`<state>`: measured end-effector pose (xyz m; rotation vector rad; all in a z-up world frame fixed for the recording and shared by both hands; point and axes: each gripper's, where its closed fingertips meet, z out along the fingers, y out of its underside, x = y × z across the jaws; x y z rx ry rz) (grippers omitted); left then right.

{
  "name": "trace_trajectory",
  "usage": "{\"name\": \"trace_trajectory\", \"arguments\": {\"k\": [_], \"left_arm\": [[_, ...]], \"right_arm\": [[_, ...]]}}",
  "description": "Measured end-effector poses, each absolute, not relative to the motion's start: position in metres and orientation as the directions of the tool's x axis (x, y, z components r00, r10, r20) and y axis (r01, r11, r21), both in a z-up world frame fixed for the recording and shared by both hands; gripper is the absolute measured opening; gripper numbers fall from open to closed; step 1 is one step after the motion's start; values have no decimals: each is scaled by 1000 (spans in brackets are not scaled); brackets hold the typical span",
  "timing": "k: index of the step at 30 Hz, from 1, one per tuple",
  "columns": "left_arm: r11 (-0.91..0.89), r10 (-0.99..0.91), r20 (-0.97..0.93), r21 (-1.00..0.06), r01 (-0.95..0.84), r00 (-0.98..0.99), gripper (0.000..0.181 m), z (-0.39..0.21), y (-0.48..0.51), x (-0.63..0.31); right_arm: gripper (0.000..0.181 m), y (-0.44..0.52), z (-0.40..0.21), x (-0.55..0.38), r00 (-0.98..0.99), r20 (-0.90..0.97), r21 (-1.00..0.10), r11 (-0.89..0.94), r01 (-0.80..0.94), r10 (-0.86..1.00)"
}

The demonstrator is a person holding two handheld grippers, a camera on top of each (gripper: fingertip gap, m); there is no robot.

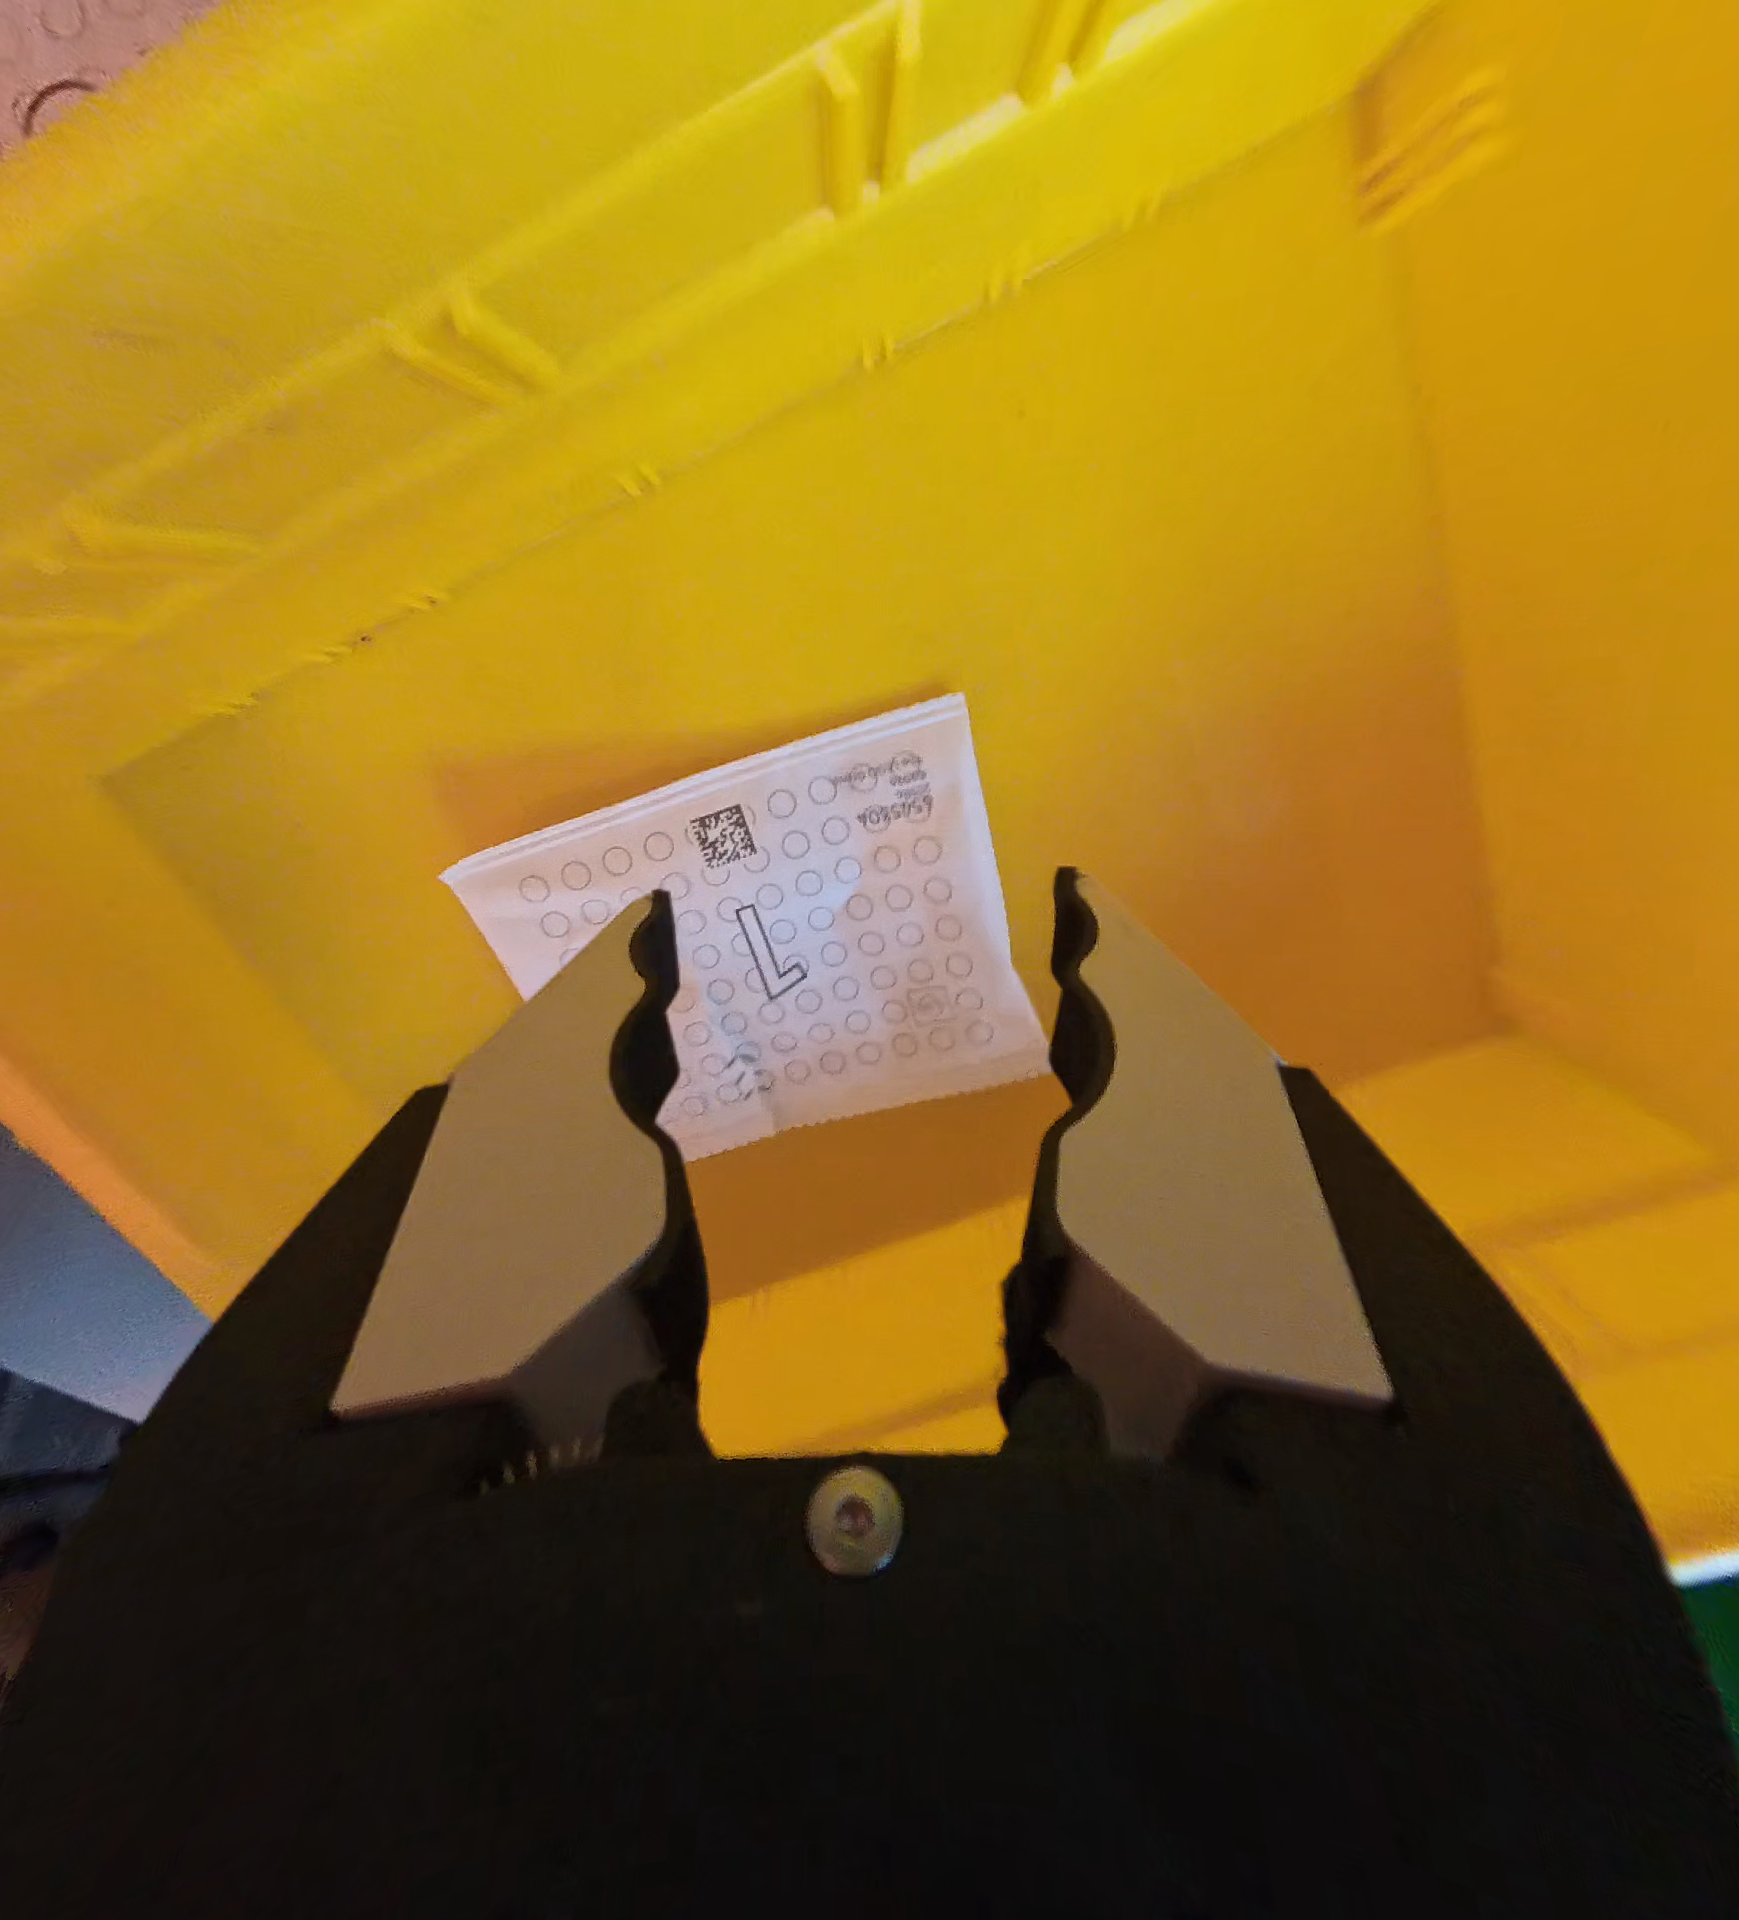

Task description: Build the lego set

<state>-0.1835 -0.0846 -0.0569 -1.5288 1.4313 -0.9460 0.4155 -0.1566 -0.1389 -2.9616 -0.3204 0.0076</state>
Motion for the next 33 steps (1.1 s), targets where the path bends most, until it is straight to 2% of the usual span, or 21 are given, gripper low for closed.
{"name": "trace_trajectory", "arguments": {"k": [9,12,14,18,23,26,29,33], "left_arm": [[-23,-998,-5,-919,-393,69,0,-57,-82,-183],[-30,-998,4,-923,-384,70,0,-57,-80,-182],[-32,-997,6,-924,-381,71,0,-57,-80,-182],[-40,-997,11,-928,-372,78,0,-57,-79,-185],[-42,-996,10,-927,-373,87,0,-57,-78,-187],[-48,-995,12,-928,-368,99,0,-56,-77,-187],[-61,-993,21,-929,-366,113,0,-56,-76,-187],[-52,-992,2,-923,-382,130,0,-56,-74,-189]], "right_arm": [[34,-169,-159,431,972,-62,-44,-974,224,226],[15,-168,-158,426,969,-92,-68,-972,225,231],[10,-168,-155,424,967,-80,-74,-969,237,243],[4,-161,-110,423,957,59,-170,-942,291,285],[2,-148,22,382,902,317,-367,-840,401,293],[2,-131,76,299,873,278,-518,-703,487,401],[2,-120,76,218,803,164,-559,-617,554,572],[3,-97,18,156,766,27,-486,-661,571,642]]}}
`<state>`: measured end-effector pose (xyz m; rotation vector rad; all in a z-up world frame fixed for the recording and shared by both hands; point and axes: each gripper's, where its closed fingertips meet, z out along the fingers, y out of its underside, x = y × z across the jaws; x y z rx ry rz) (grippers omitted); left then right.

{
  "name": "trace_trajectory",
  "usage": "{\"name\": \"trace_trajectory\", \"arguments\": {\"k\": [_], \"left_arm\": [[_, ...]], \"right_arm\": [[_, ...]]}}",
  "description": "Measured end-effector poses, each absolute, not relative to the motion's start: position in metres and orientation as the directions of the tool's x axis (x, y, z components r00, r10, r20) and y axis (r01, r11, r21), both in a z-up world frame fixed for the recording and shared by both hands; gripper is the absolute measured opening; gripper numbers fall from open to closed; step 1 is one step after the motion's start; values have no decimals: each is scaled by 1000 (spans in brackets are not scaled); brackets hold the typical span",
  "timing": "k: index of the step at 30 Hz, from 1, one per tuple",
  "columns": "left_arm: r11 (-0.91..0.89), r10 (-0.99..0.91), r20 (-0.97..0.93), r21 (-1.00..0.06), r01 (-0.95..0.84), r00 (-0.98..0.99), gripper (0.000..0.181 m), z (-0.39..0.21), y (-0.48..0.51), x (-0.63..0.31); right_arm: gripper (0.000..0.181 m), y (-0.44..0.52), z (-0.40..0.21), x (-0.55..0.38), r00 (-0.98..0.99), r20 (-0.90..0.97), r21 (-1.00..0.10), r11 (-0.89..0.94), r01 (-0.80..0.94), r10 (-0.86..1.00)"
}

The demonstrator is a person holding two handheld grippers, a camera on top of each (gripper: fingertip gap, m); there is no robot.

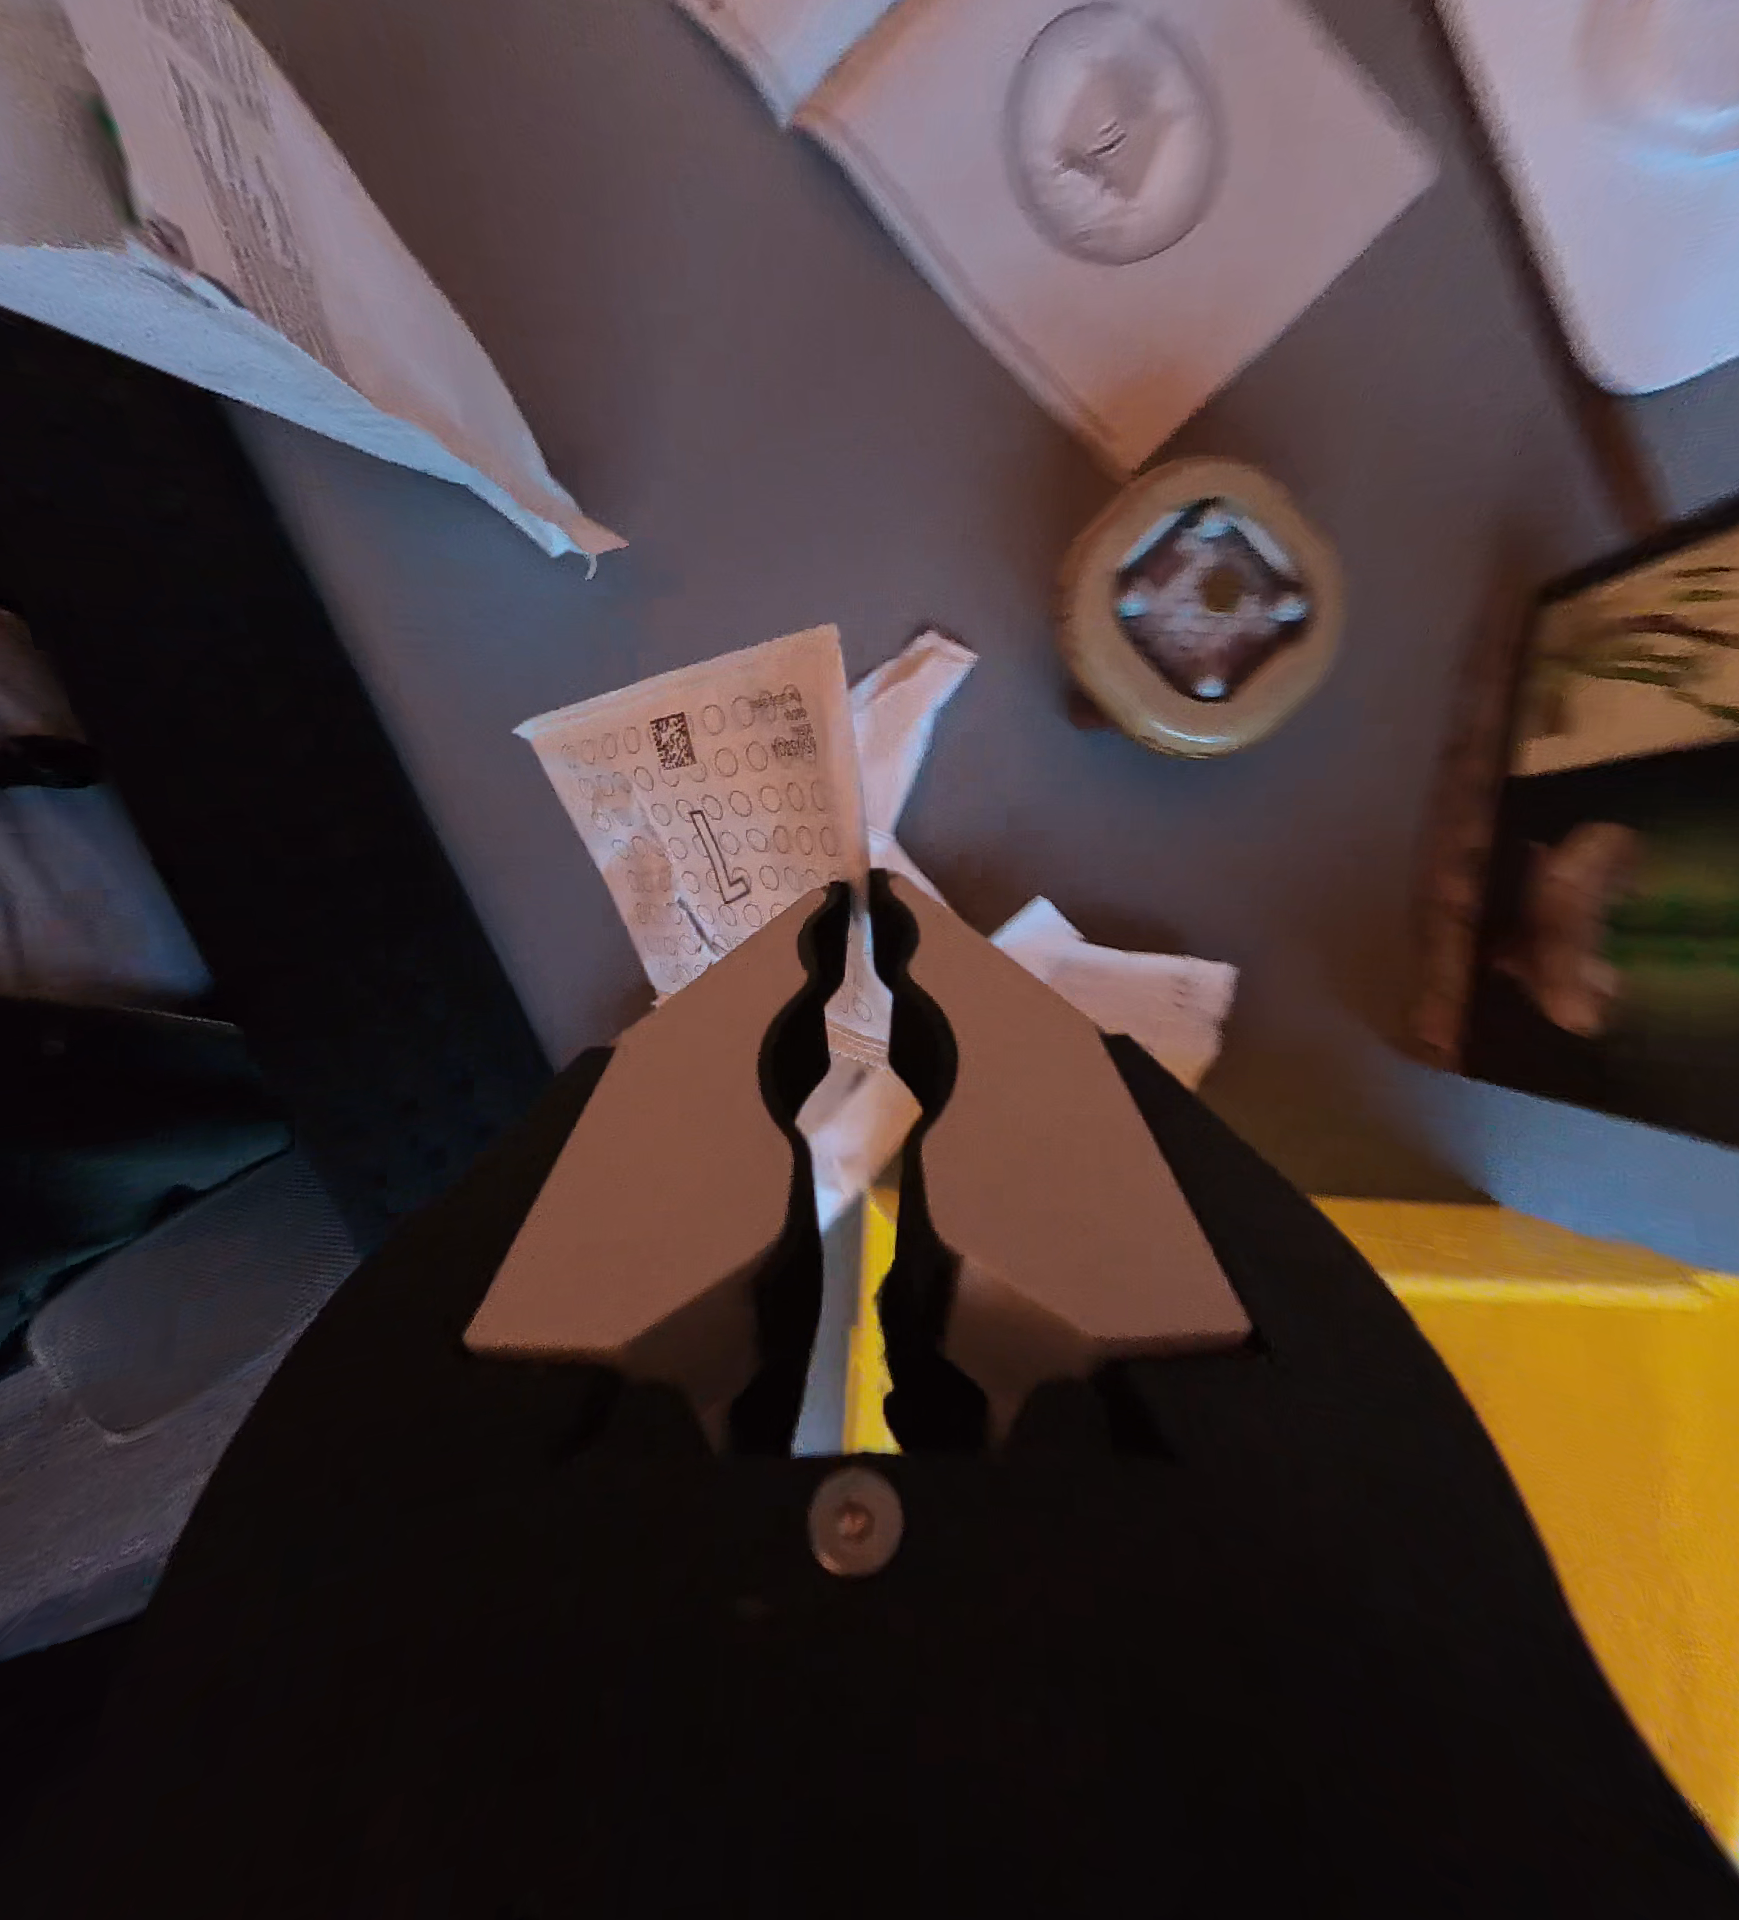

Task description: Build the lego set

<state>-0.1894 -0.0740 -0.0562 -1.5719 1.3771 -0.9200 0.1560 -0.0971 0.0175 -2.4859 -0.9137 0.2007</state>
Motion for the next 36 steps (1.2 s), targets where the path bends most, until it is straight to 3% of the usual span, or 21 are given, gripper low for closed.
{"name": "trace_trajectory", "arguments": {"k": [5,8,12,15,17,20,21,24,31,36], "left_arm": [[-35,-989,-25,-914,-403,144,0,-56,-72,-190],[-20,-990,-39,-913,-408,136,0,-56,-73,-188],[-3,-993,-46,-914,-406,111,0,-56,-75,-186],[60,-994,-92,-908,-414,57,0,-59,-87,-180],[97,-992,-122,-905,-414,33,0,-62,-93,-179],[93,-992,-119,-911,-401,38,0,-62,-94,-180],[80,-993,-109,-915,-396,53,0,-62,-93,-184],[41,-992,-83,-925,-379,95,0,-58,-85,-187],[10,-992,-53,-937,-350,114,0,-58,-77,-191],[-11,-994,-26,-940,-342,105,0,-55,-81,-190]], "right_arm": [[5,-79,-71,121,755,-145,-388,-739,551,639],[34,-63,-81,123,773,-63,-462,-705,538,631],[61,-79,-40,56,589,54,-721,-377,582,806],[72,-98,-41,8,428,209,-731,-151,666,879],[65,-101,-48,-14,365,265,-715,-72,696,893],[15,-107,-52,-36,295,261,-724,-15,689,919],[9,-110,-52,-41,284,258,-730,-6,683,923],[0,-115,-50,-48,268,286,-721,22,693,920],[0,-126,-47,-55,260,325,-709,52,704,910],[0,-124,-46,-40,331,262,-760,-17,649,907]]}}
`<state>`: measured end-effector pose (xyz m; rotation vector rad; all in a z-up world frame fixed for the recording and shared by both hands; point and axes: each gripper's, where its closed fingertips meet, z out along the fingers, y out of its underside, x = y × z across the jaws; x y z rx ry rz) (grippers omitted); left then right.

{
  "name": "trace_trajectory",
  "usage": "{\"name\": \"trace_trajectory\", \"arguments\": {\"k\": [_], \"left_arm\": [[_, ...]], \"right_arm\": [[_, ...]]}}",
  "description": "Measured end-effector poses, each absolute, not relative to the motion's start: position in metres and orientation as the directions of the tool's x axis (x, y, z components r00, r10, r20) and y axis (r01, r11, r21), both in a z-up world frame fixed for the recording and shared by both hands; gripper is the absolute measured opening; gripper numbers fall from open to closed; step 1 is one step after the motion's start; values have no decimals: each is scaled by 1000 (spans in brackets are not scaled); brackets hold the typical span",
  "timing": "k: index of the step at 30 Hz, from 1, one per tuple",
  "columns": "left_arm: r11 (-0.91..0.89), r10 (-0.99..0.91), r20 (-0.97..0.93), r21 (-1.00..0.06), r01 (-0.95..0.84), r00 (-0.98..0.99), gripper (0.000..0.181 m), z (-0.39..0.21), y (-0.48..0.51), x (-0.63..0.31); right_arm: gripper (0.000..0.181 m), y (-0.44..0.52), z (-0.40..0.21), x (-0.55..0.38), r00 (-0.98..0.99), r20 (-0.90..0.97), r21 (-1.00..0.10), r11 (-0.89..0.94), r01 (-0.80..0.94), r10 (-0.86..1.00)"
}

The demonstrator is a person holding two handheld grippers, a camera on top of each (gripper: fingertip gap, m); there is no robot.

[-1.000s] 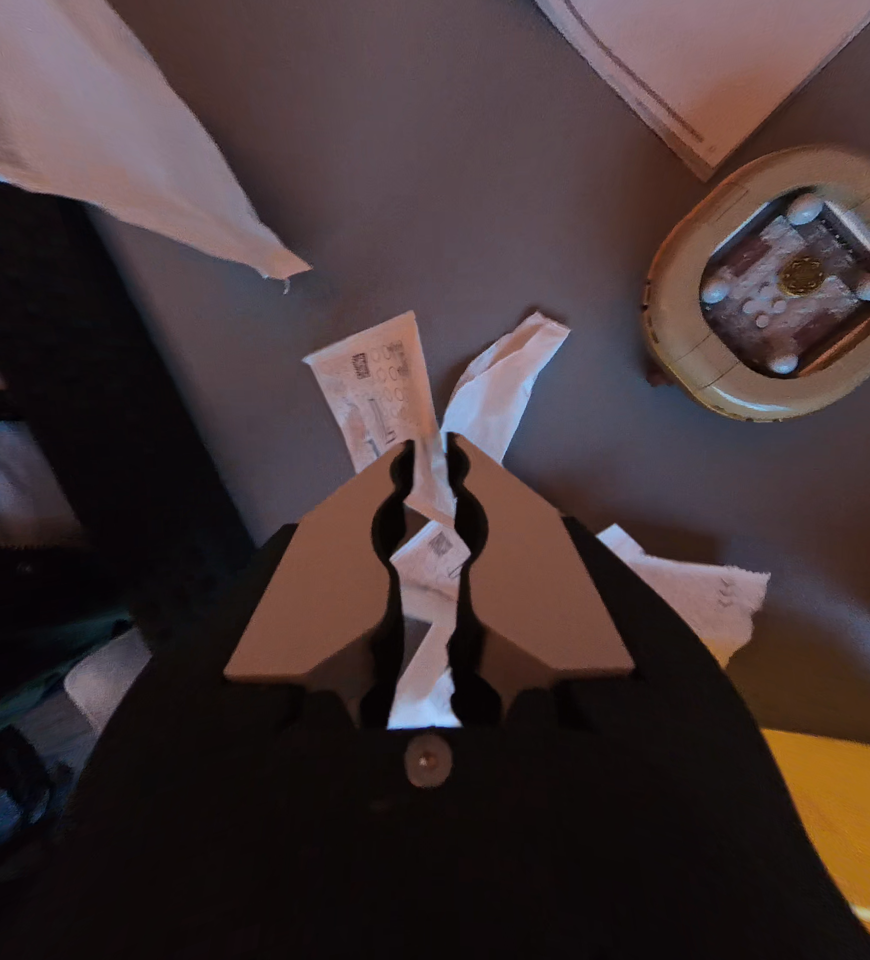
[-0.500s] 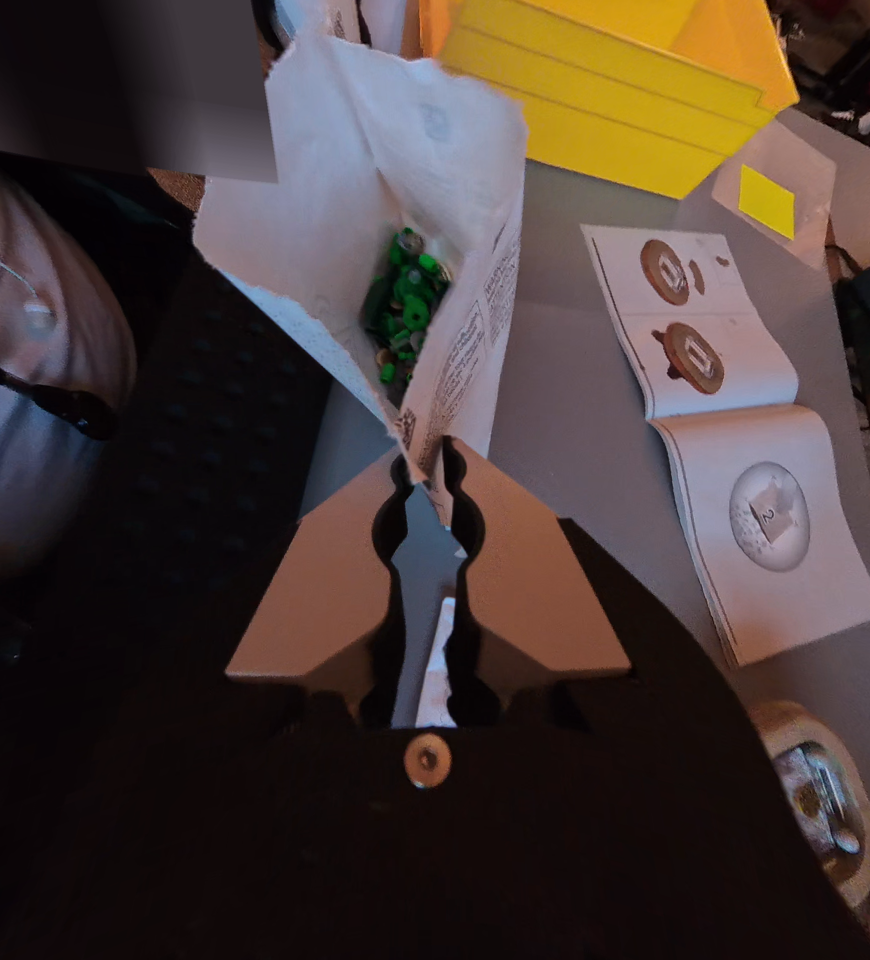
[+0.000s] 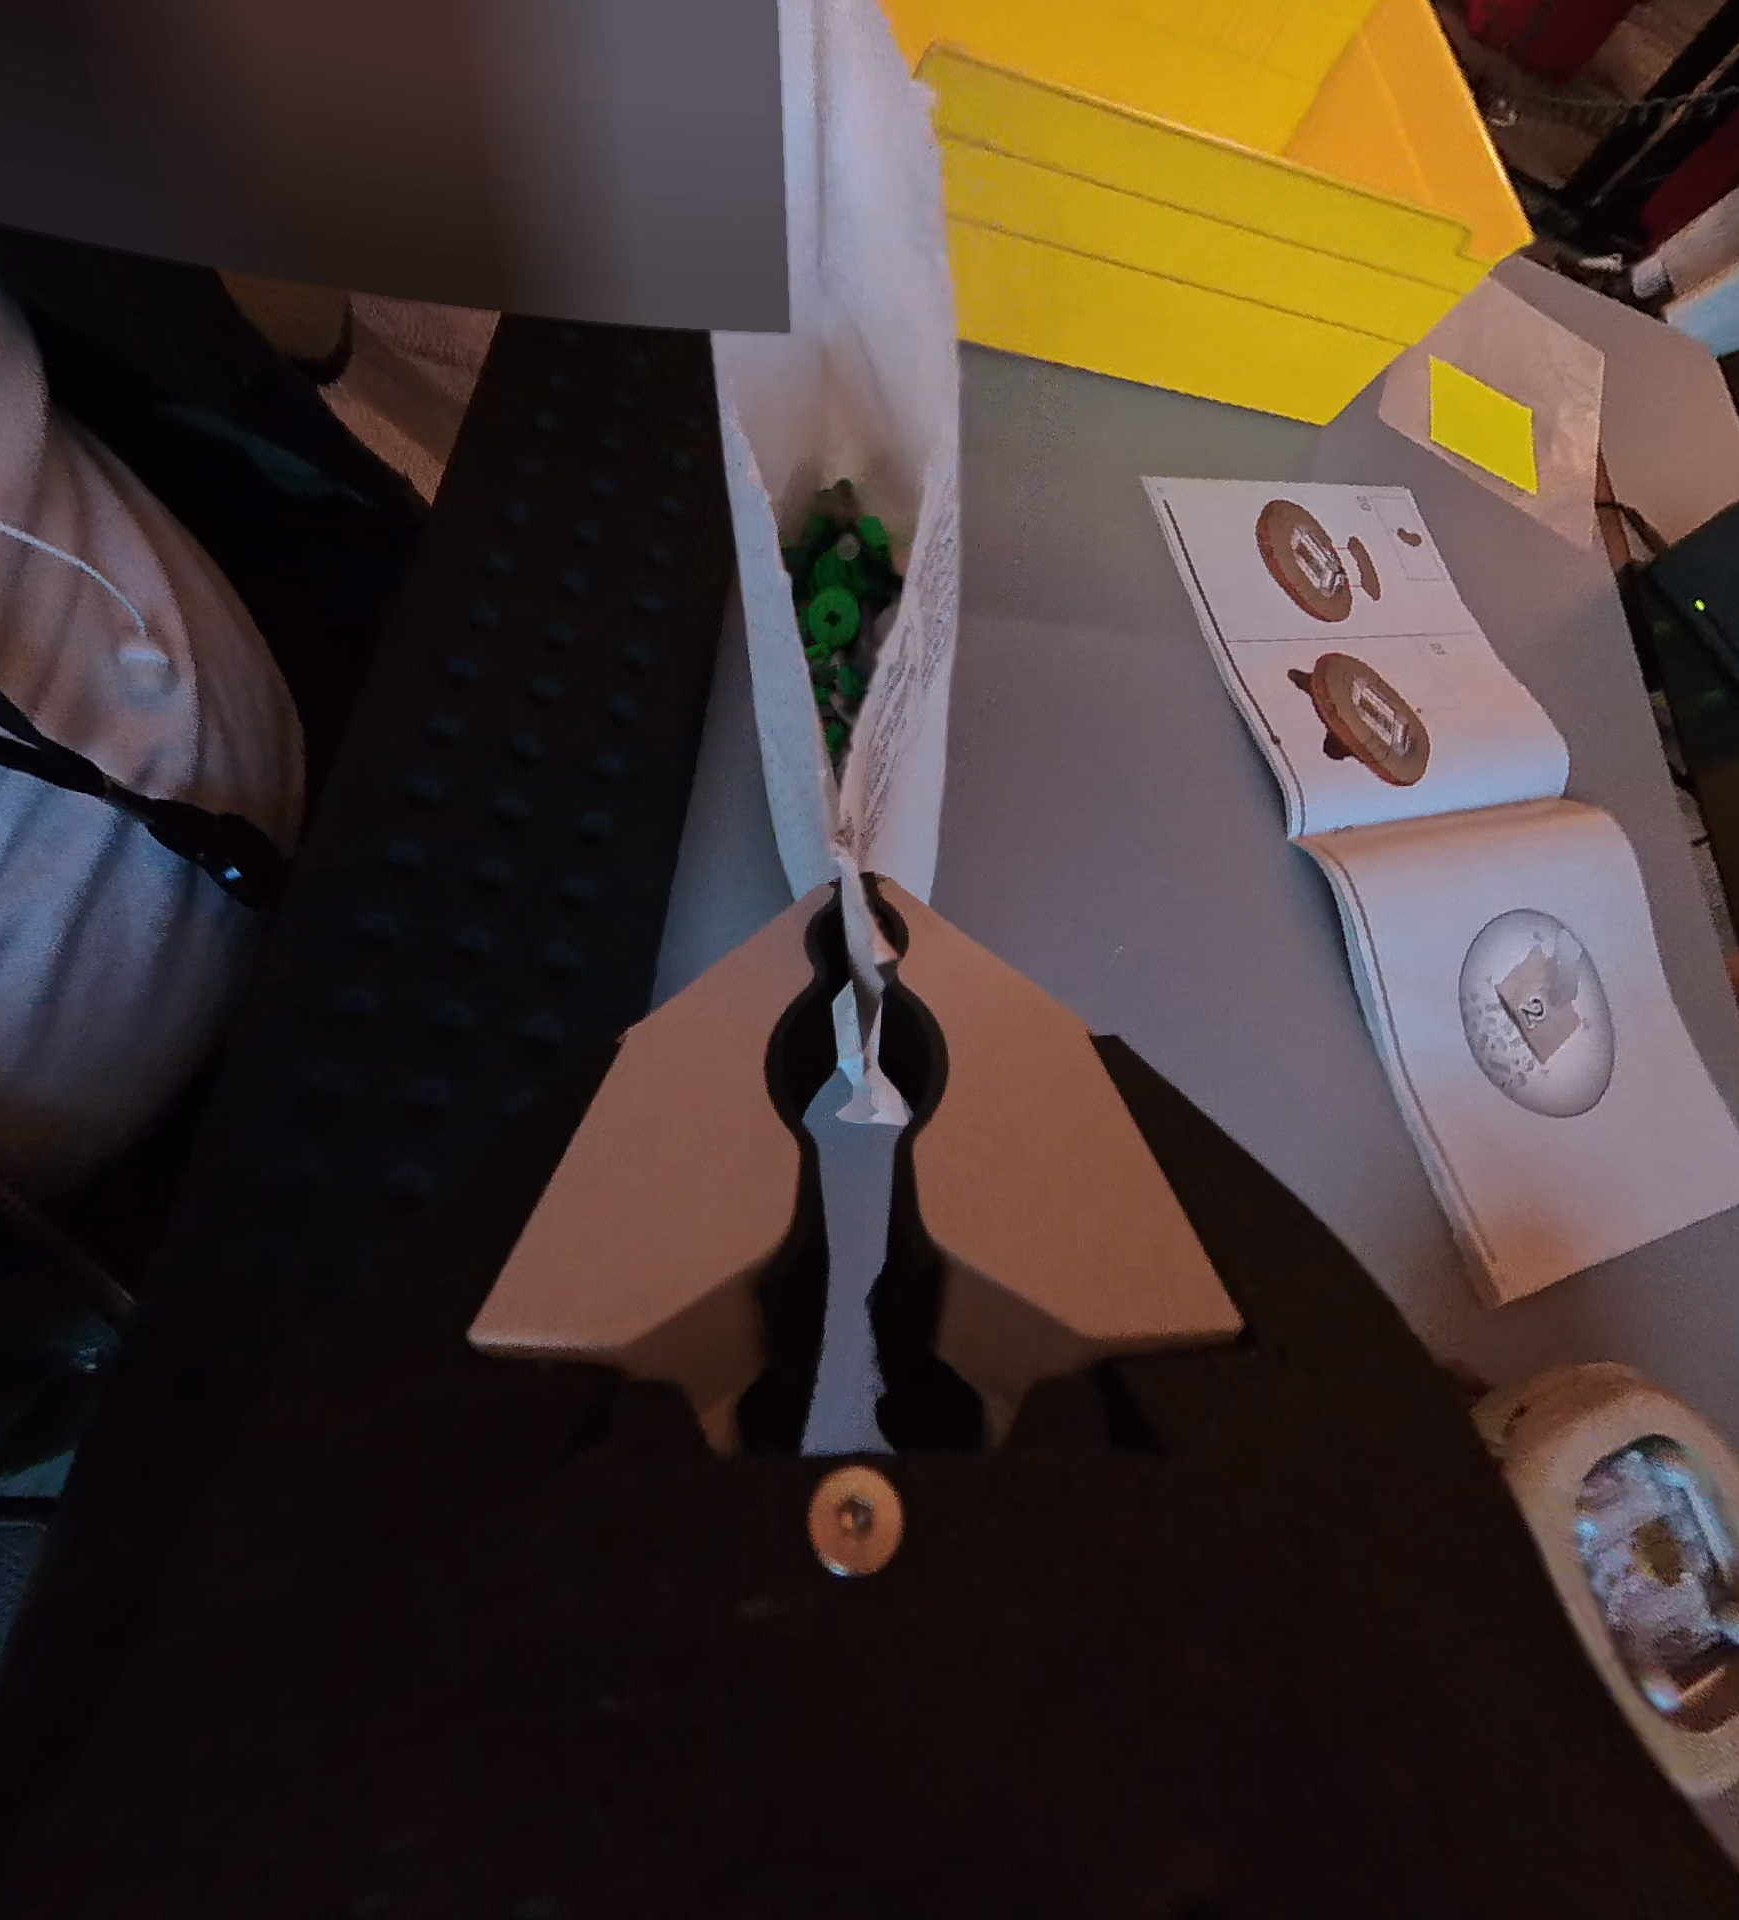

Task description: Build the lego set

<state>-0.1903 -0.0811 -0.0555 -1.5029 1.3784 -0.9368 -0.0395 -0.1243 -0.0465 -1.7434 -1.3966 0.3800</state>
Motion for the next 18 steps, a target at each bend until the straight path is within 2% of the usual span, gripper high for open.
{"name": "trace_trajectory", "arguments": {"k": [3,4,5,8,11,13,17,18], "left_arm": [[-62,-996,36,-944,-323,87,0,-52,-84,-184],[-82,-995,57,-943,-321,86,0,-52,-84,-180],[-88,-994,64,-942,-324,86,0,-53,-84,-177],[-93,-994,65,-937,-338,93,0,-53,-81,-170],[-150,-987,123,-929,-338,100,0,-54,-79,-165],[-182,-982,152,-926,-331,115,0,-54,-76,-162],[-195,-979,163,-927,-322,123,0,-55,-73,-162],[-193,-979,162,-927,-323,122,0,-55,-72,-162]], "right_arm": [[0,-126,-43,-32,365,213,-799,-54,599,906],[7,-125,-40,-30,380,191,-807,-76,586,905],[31,-123,-33,-29,399,168,-816,-100,570,902],[81,-118,-3,-35,383,155,-807,-106,580,911],[111,-110,-1,-46,348,198,-663,-136,736,916],[124,-115,-14,-60,305,195,-539,-158,827,932],[129,-110,-41,-73,293,245,-331,-205,921,924],[119,-104,-44,-72,321,257,-305,-239,922,911]]}}
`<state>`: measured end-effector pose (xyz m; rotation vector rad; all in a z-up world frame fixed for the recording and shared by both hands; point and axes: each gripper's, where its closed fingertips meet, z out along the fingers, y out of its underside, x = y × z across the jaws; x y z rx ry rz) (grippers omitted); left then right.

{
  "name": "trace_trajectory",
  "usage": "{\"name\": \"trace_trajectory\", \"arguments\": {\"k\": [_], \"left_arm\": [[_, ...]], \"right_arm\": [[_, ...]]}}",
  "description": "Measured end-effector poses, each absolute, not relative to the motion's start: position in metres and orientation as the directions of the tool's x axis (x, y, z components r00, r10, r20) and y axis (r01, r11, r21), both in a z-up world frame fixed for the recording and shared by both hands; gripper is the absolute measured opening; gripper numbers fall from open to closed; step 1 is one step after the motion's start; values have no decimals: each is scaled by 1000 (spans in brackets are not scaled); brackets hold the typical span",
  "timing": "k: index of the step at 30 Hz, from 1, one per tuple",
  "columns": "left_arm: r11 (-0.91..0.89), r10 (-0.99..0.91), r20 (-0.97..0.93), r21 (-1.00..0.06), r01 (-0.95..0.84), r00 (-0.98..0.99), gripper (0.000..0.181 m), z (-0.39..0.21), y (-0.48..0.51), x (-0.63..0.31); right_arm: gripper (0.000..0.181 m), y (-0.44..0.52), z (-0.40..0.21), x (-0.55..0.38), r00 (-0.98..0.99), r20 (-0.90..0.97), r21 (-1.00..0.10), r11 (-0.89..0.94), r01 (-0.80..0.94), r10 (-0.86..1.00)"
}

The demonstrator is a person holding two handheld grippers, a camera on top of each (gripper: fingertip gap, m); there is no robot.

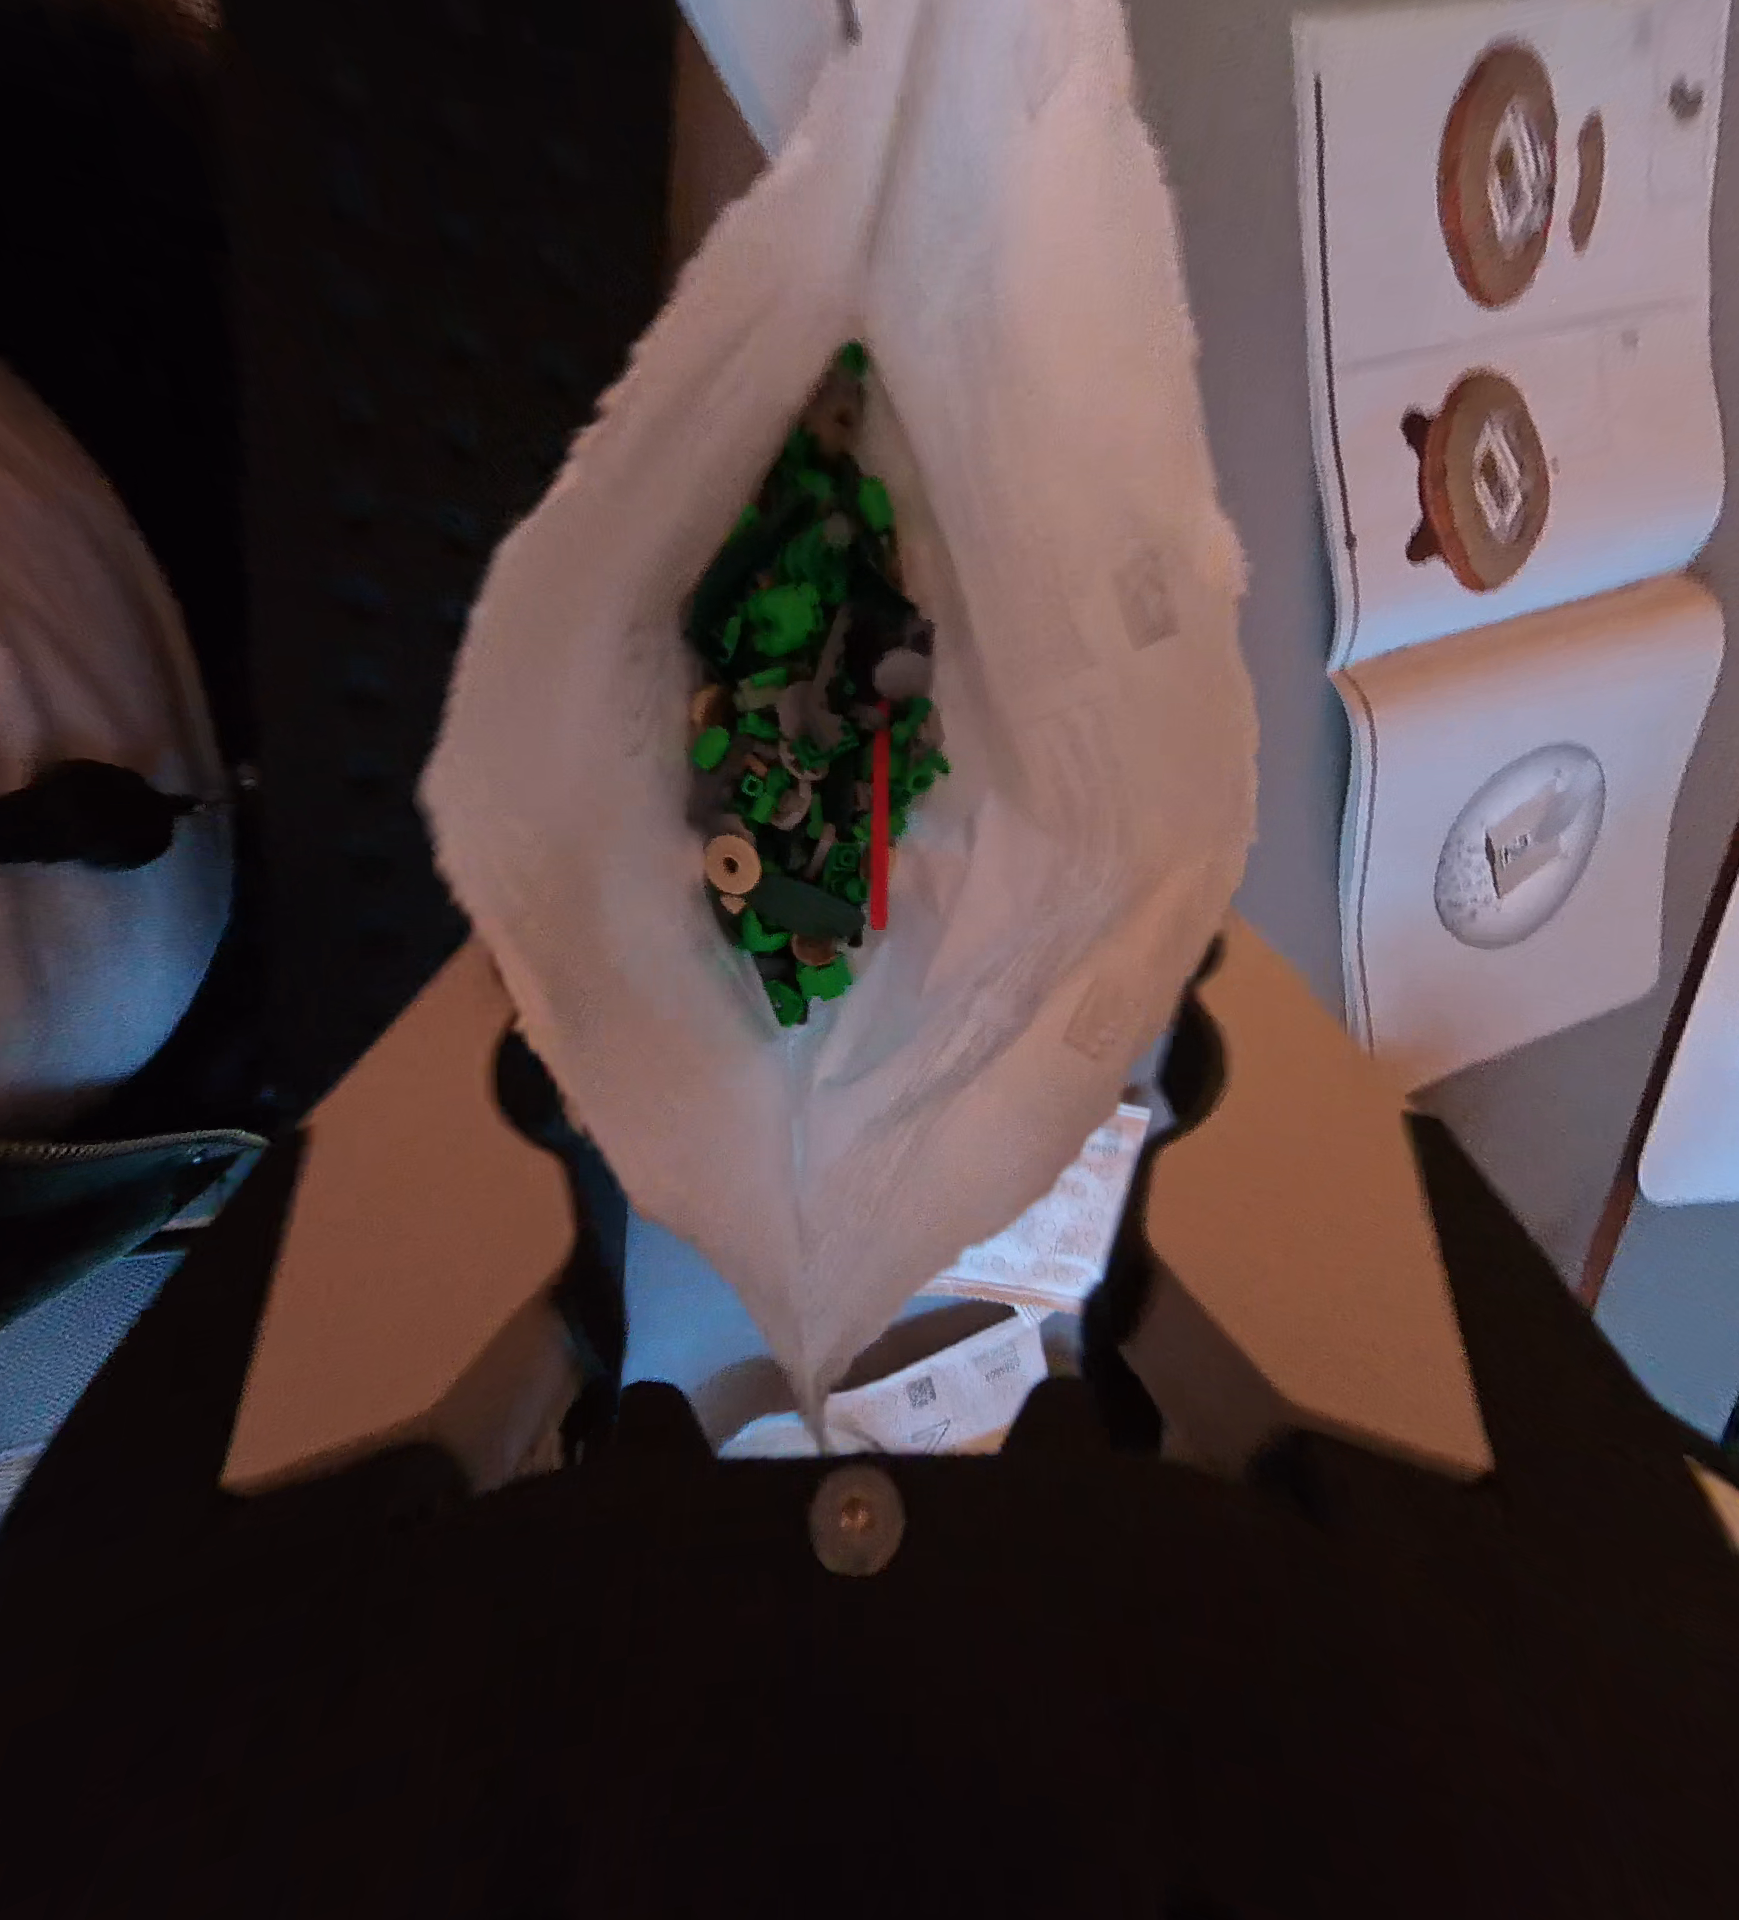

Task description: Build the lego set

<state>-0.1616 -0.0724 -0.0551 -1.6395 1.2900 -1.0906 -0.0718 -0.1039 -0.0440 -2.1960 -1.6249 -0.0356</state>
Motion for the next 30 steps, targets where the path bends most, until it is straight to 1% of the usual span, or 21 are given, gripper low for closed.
{"name": "trace_trajectory", "arguments": {"k": [1,3,5,6,8,12,15,17,19,21,24,27,30], "left_arm": [[-190,-980,160,-927,-322,118,0,-55,-73,-161],[-186,-981,155,-931,-315,119,0,-55,-72,-162],[-198,-978,167,-934,-298,127,0,-53,-69,-164],[-209,-976,179,-935,-286,126,0,-53,-65,-164],[-220,-974,197,-939,-266,108,3,-51,-67,-162],[-212,-973,180,-948,-239,146,32,-48,-62,-163],[-211,-973,187,-961,-179,138,34,-40,-66,-169],[-224,-972,206,-960,-170,115,33,-42,-71,-172],[-242,-968,225,-954,-179,113,31,-50,-72,-175],[-266,-963,253,-948,-174,91,29,-58,-76,-175],[-294,-956,287,-937,-190,65,28,-66,-80,-172],[-289,-957,285,-940,-182,52,26,-60,-83,-168],[-289,-957,290,-935,-205,30,26,-62,-90,-167]], "right_arm": [[99,-99,-45,-72,348,257,-301,-268,915,902],[51,-96,-43,-75,395,211,-337,-313,888,894],[8,-99,-41,-74,398,172,-348,-322,880,901],[0,-98,-41,-71,390,174,-345,-315,884,904],[0,-98,-41,-68,396,164,-345,-323,881,904],[0,-94,-31,-50,457,126,-362,-388,848,880],[0,-95,-6,-24,540,76,-391,-473,790,838],[0,-92,31,7,613,114,-436,-515,738,782],[0,-95,78,55,710,158,-475,-577,664,686],[0,-99,125,111,829,170,-552,-645,528,534],[0,-117,163,203,948,155,-612,-726,312,277],[0,-140,167,280,993,110,-635,-765,110,51],[0,-160,140,340,991,79,-602,-798,-37,-106]]}}
